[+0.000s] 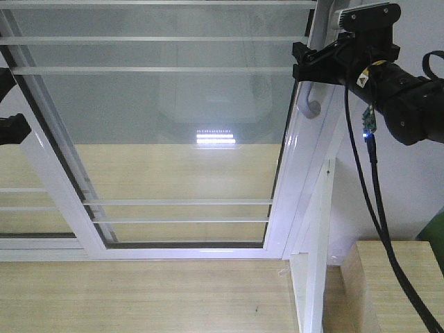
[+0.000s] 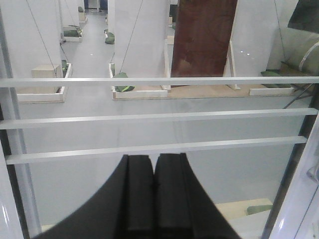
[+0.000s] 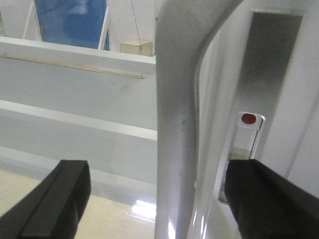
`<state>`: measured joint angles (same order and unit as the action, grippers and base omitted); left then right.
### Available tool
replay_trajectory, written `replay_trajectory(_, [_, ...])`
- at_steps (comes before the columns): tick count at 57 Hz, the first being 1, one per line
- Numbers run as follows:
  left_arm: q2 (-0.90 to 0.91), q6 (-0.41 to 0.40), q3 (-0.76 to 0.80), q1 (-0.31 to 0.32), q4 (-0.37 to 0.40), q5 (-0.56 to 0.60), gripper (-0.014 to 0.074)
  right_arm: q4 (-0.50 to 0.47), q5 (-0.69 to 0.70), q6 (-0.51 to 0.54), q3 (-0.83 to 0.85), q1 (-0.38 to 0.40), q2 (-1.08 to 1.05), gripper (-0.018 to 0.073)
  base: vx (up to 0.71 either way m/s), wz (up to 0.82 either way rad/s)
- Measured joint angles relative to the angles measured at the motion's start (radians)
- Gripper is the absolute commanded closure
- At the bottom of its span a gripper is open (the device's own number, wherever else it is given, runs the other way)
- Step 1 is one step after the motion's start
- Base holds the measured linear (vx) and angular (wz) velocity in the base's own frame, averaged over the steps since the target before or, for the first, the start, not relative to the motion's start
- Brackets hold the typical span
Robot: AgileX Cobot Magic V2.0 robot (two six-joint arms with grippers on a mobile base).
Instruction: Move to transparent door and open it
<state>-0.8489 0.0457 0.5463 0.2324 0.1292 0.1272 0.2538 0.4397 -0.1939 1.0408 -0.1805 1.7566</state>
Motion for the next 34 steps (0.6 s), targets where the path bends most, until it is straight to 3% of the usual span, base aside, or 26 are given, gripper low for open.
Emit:
replay_trajectory(24, [0.000,0.000,0.000,0.000,0.000,0.000,0.0593,-0.001,0.083,0.009,0.035,0.000,0.081,-0.0035,0.00,0.00])
replay_trajectory(34, [0.000,0.000,0.000,0.000,0.000,0.000,0.0593,-0.065,0.101,0.043,0.035,0.000,0.098,-0.0035,0.00,0.00])
